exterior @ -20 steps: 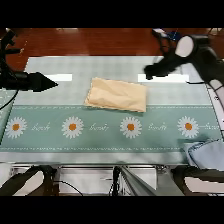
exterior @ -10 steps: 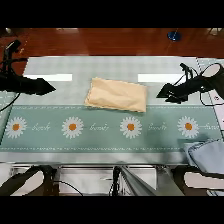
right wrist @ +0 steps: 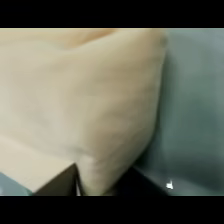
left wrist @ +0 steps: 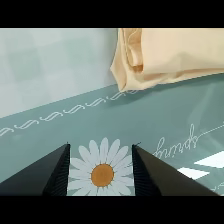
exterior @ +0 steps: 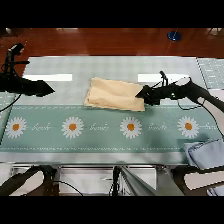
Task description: Fold the shirts.
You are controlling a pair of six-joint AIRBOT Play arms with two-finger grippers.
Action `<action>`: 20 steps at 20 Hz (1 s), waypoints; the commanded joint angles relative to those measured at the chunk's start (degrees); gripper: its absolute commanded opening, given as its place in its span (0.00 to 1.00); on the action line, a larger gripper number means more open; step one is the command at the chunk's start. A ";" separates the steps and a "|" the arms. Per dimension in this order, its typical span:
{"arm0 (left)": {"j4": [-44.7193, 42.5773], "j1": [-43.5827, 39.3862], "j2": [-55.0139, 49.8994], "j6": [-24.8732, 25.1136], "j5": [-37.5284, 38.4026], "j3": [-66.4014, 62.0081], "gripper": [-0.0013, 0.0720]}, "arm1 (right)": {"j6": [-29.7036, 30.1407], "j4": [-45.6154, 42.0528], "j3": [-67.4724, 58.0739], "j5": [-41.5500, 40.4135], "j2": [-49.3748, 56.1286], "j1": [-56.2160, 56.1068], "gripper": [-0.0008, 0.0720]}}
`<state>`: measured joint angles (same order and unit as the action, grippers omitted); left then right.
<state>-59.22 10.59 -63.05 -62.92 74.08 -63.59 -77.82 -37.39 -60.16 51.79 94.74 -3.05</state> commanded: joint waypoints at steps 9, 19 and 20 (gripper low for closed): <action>-0.37 -0.04 -0.04 0.09 0.52 0.00 0.66 | -3.52 -0.96 -8.85 18.21 -15.39 7.39 0.05; -0.37 -0.02 -0.04 0.33 0.74 -0.02 0.66 | -24.04 -36.11 -9.84 53.55 -44.81 41.33 0.05; -0.37 -0.02 -0.04 0.33 -0.07 -0.02 0.66 | -23.87 -39.30 -9.84 55.10 -46.07 44.76 0.05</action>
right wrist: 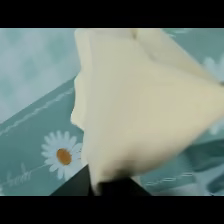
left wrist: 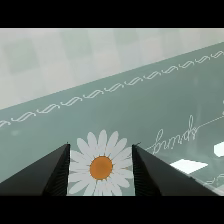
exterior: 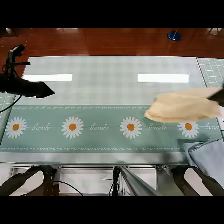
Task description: Fold the shirts.
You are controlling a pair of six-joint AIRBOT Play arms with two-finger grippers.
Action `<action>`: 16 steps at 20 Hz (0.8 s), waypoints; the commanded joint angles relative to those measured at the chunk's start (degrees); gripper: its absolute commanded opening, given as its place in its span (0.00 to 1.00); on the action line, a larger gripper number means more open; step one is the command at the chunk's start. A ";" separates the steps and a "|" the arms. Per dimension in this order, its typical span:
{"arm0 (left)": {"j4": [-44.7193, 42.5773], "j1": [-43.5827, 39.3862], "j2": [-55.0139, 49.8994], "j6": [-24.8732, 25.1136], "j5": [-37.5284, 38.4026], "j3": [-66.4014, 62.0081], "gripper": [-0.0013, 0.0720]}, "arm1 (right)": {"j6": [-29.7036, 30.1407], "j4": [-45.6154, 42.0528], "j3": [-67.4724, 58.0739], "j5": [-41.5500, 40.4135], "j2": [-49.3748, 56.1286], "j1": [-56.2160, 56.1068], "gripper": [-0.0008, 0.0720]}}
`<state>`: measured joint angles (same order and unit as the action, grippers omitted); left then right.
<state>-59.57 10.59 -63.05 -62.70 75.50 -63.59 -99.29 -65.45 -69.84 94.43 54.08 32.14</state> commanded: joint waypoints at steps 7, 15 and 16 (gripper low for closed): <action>-0.07 0.00 -0.04 1.14 -1.86 -0.02 0.66 | -2.58 -20.74 -0.13 12.33 -9.90 26.14 0.05; -0.04 1.29 -0.04 2.01 -11.15 -0.02 0.66 | 5.75 -34.69 6.56 12.31 -9.92 38.58 0.05; -0.04 1.29 -0.04 2.01 -12.26 -0.02 0.66 | 7.06 -35.10 9.20 12.35 -9.90 39.87 0.05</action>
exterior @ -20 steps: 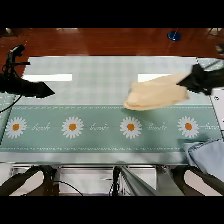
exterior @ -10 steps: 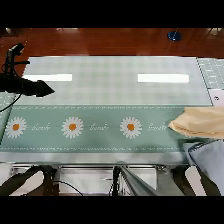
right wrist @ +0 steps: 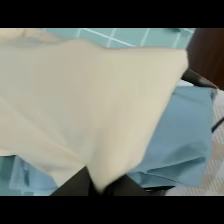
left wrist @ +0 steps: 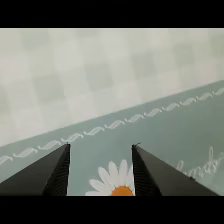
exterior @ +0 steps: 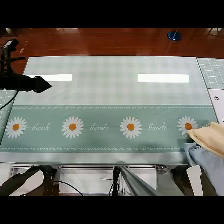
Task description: Fold the shirts.
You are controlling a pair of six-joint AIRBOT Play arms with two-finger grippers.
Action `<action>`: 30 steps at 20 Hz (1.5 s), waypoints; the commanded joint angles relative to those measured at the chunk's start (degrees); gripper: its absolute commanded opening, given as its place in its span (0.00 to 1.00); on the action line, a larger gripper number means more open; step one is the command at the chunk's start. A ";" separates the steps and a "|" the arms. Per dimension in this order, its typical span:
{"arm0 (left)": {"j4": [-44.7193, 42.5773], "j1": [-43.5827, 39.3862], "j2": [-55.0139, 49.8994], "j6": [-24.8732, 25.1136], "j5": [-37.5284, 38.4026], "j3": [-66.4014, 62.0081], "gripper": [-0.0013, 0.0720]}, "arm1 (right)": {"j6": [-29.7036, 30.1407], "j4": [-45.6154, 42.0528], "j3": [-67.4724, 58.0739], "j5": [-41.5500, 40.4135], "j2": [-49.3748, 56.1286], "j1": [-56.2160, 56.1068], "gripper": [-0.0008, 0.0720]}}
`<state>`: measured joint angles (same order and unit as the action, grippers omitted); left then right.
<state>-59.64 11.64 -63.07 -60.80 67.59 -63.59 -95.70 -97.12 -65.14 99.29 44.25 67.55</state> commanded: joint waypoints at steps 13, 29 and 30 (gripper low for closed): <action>-2.38 0.24 -0.02 0.07 -9.55 -0.04 0.66 | 7.21 -29.22 30.38 -7.26 0.00 6.67 0.07; -4.09 -2.19 -8.22 0.13 -12.11 -0.04 0.67 | 20.63 51.87 -0.74 -63.71 22.34 -29.24 0.43; -4.09 -4.20 -11.26 0.13 -11.37 -0.24 0.67 | 22.91 55.08 -7.48 -52.78 31.04 -37.88 0.43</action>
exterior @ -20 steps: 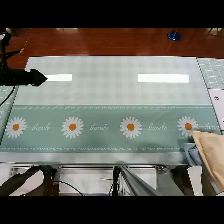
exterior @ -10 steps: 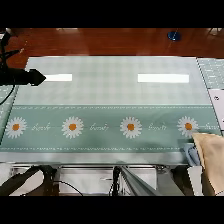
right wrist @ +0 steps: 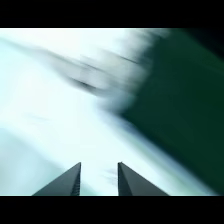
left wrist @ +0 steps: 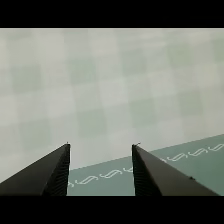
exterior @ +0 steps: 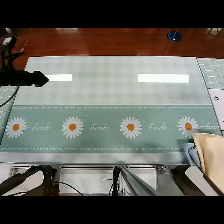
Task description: Fold the shirts.
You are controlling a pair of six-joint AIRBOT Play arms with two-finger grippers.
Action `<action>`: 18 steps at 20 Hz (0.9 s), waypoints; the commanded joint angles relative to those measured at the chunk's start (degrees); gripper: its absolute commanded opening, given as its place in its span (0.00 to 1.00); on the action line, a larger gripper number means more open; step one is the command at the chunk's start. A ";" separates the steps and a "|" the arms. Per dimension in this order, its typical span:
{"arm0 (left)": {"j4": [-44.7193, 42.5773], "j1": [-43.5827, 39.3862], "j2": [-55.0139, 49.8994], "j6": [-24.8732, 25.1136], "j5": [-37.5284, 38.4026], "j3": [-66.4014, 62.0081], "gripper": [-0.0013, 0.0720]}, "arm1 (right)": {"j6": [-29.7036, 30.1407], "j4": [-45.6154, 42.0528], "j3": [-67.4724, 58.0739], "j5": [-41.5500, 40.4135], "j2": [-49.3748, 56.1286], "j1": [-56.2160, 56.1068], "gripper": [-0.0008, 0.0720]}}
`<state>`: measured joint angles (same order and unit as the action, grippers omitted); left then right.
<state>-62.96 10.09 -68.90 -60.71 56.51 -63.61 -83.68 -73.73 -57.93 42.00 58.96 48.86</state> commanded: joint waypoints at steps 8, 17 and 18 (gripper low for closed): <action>-44.59 -29.44 -11.50 -27.87 12.98 -8.00 1.00 | -0.24 -28.04 -32.28 48.41 39.78 -61.79 0.35; -19.71 -19.28 -12.07 -26.49 8.35 -11.06 1.00 | -2.82 -18.84 -25.70 37.97 24.59 -53.88 0.43; -19.69 -18.16 -12.07 -26.56 8.46 -11.04 1.00 | -2.38 -17.40 -22.71 35.69 22.40 -53.29 0.43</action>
<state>-87.50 -11.35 -80.79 -86.06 65.93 -74.39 -86.04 -94.37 -85.60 80.95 86.04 -6.46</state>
